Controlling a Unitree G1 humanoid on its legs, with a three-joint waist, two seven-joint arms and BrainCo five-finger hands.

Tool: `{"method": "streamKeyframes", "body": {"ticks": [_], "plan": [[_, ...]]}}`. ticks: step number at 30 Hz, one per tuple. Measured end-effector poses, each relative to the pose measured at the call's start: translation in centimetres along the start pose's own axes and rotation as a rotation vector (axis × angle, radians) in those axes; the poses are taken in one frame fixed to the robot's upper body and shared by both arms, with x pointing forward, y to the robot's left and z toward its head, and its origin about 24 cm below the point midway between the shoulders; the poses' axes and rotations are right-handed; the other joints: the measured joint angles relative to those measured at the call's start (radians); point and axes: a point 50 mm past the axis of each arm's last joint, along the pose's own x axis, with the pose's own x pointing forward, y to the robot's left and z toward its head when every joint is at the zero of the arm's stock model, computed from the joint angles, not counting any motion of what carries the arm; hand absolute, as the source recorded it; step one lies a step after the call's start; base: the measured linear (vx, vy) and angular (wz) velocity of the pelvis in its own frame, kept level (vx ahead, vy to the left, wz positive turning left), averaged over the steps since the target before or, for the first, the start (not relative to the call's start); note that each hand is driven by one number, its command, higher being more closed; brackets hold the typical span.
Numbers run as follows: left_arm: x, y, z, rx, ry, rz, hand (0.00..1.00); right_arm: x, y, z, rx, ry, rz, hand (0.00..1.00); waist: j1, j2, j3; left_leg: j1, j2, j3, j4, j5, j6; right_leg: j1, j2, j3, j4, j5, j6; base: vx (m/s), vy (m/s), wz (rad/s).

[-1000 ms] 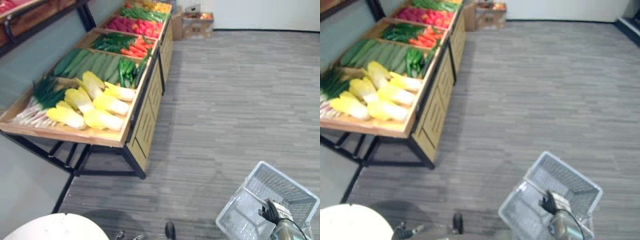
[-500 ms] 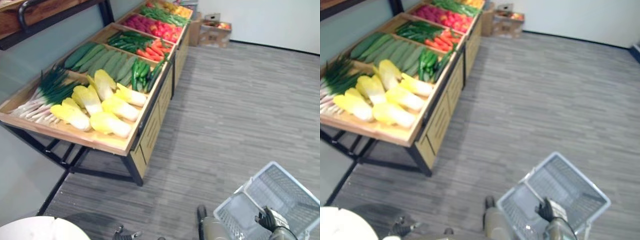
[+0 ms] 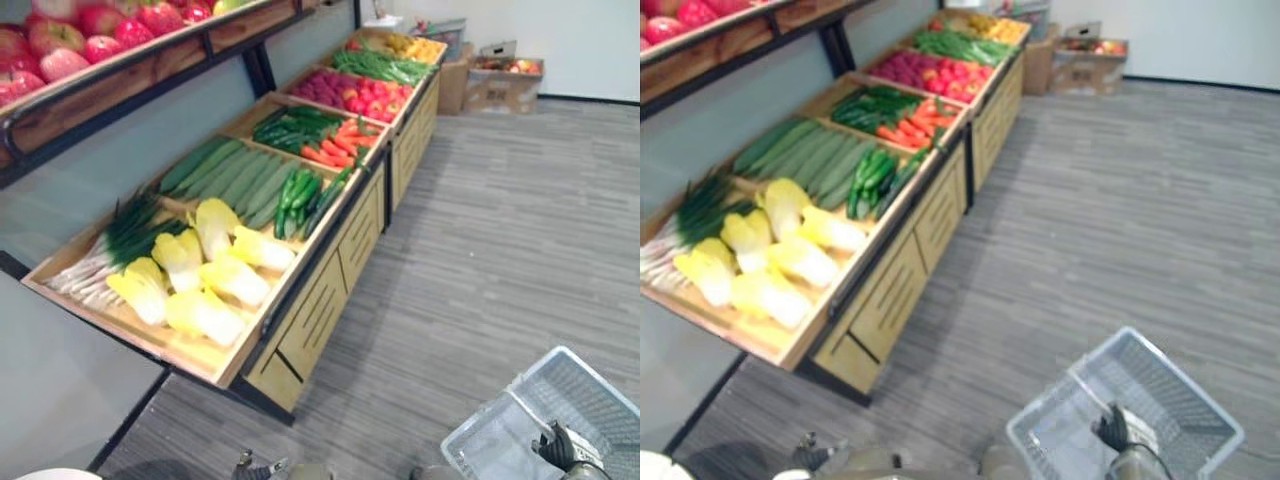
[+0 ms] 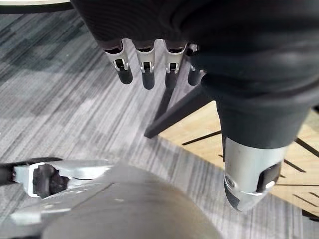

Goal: Pick vegetable in the basket

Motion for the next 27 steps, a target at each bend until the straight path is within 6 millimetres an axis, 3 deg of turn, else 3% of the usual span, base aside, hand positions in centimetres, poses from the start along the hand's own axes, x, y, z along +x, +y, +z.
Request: {"method": "streamKeyframes", "body": {"ticks": [3, 4, 5, 8, 10, 11, 14, 17, 18, 19, 20, 21, 23, 24, 27], "plan": [[-0.2, 0.0, -0.6, -0.004, 0.014, 0.001, 0.0, -0.1, 0.2, 0.0, 0.005, 0.003, 0.004, 1.0, 0.001, 0.0, 0.01, -0.011, -0.017, 0.075, -0.246, -0.015, 0.003, 0.039, -0.001, -0.002, -0.023, -0.014, 0.011, 0.2, 0.005, -0.03], [-0.2, 0.0, -0.7, -0.004, 0.017, 0.001, 0.0, -0.2, 0.4, 0.0, 0.008, 0.007, 0.008, 1.0, 0.0, 0.0, 0.01, 0.011, -0.034, 0.093, -0.419, -0.007, 0.006, 0.049, -0.003, -0.007, -0.035, -0.018, 0.018, 0.29, 0.076, 0.04], [-0.2, -0.1, -0.7, -0.004, 0.018, 0.0, 0.0, -0.3, 0.5, -0.1, 0.009, 0.01, 0.012, 1.0, -0.001, 0.0, 0.01, 0.028, -0.05, 0.106, -0.584, 0.026, 0.004, 0.064, -0.004, -0.01, -0.046, -0.024, 0.028, 0.28, 0.083, 0.06], [-0.2, -0.1, -0.6, 0.0, 0.017, -0.002, 0.0, -0.6, 1.0, -0.3, 0.013, 0.02, 0.021, 1.0, -0.003, 0.004, 0.013, 0.073, -0.068, 0.132, -0.804, 0.144, 0.003, 0.106, -0.009, -0.025, -0.06, -0.047, 0.064, 0.31, 0.138, 0.13], [-0.4, -0.5, -0.9, -0.001, 0.023, -0.009, 0.0, -0.8, 1.3, -0.3, 0.015, 0.022, 0.03, 1.0, -0.002, 0.018, 0.016, 0.114, -0.06, 0.141, -0.841, 0.22, 0.042, 0.147, -0.003, -0.026, -0.056, -0.091, 0.095, 0.32, 0.193, 0.09], [-0.2, -0.1, -0.7, 0.006, 0.017, -0.004, 0.0, -0.8, 2.0, 0.0, 0.03, 0.03, 0.047, 1.0, -0.001, -0.01, 0.023, 0.119, -0.086, 0.153, -0.828, 0.211, 0.073, 0.162, -0.03, -0.022, -0.047, -0.107, 0.109, 0.23, 0.158, 0.07], [0.0, 0.4, 0.0, 0.022, -0.01, 0.007, 0.0, -1.0, 2.8, 0.4, 0.034, 0.019, 0.074, 1.0, 0.009, -0.037, 0.016, 0.114, -0.139, 0.172, -0.797, 0.143, 0.099, 0.164, -0.08, 0.004, -0.045, -0.107, 0.117, 0.29, 0.194, 0.01], [0.0, 0.6, -0.2, 0.046, -0.003, 0.016, 0.0, -1.0, 3.1, -0.2, 0.027, 0.048, 0.093, 1.0, 0.02, -0.047, 0.013, 0.16, -0.18, 0.176, -0.837, 0.112, 0.132, 0.073, -0.12, 0.047, 0.177, -0.08, 0.161, 0.29, 0.214, 0.05], [-0.2, 1.0, -1.0, 0.073, 0.026, 0.028, 0.0, -1.0, 3.3, -0.4, 0.025, 0.058, 0.104, 1.0, 0.019, -0.061, 0.019, 0.2, -0.192, 0.158, -0.844, 0.094, 0.135, -0.018, -0.128, 0.089, 0.412, -0.003, 0.201, 0.27, 0.18, 0.27], [-0.2, 1.0, -1.1, 0.085, 0.029, 0.028, 0.0, -1.0, 3.4, -0.4, 0.025, 0.059, 0.106, 1.0, 0.016, -0.059, 0.018, 0.216, -0.196, 0.144, -0.844, 0.086, 0.138, -0.049, -0.127, 0.1, 0.494, 0.055, 0.222, 0.35, 0.178, 0.55], [-0.3, 1.2, -1.5, 0.118, 0.038, 0.024, 0.0, -1.1, 3.6, -0.3, 0.021, 0.055, 0.113, 1.0, 0.005, -0.054, 0.014, 0.248, -0.197, 0.109, -0.844, 0.065, 0.155, -0.104, -0.117, 0.123, 0.625, 0.19, 0.258, 0.26, 0.074, 0.6], [-0.4, 1.2, -1.7, 0.129, 0.042, 0.021, 0.0, -1.2, 3.7, -0.3, 0.017, 0.051, 0.12, 1.0, -0.001, -0.053, 0.012, 0.26, -0.197, 0.091, -0.841, 0.059, 0.165, -0.126, -0.107, 0.133, 0.684, 0.193, 0.261, 0.31, 0.05, 0.83], [-0.3, 2.0, -1.7, 0.163, 0.042, 0.031, 0.0, -1.1, 3.8, 0.2, 0.01, 0.032, 0.128, 1.0, -0.004, -0.065, 0.016, 0.289, -0.196, 0.011, -0.833, 0.056, 0.167, -0.211, -0.09, 0.121, 0.779, 0.09, 0.221, 0.28, -0.024, 0.97], [-0.3, 2.1, -1.7, 0.166, 0.042, 0.033, 0.0, -1.0, 3.8, 0.2, 0.01, 0.031, 0.126, 1.0, -0.006, -0.065, 0.016, 0.293, -0.195, -0.014, -0.832, 0.058, 0.167, -0.225, -0.09, 0.109, 0.766, 0.069, 0.208, 0.31, -0.1, 1.27], [-0.2, 2.1, -1.5, 0.16, 0.041, 0.033, 0.0, -0.8, 3.5, 0.2, 0.006, 0.03, 0.12, 1.0, -0.006, -0.063, 0.016, 0.314, -0.18, -0.135, -0.833, 0.061, 0.16, -0.242, -0.084, 0.122, 0.514, 0.025, 0.162, 0.22, -0.13, 1.13]]}}
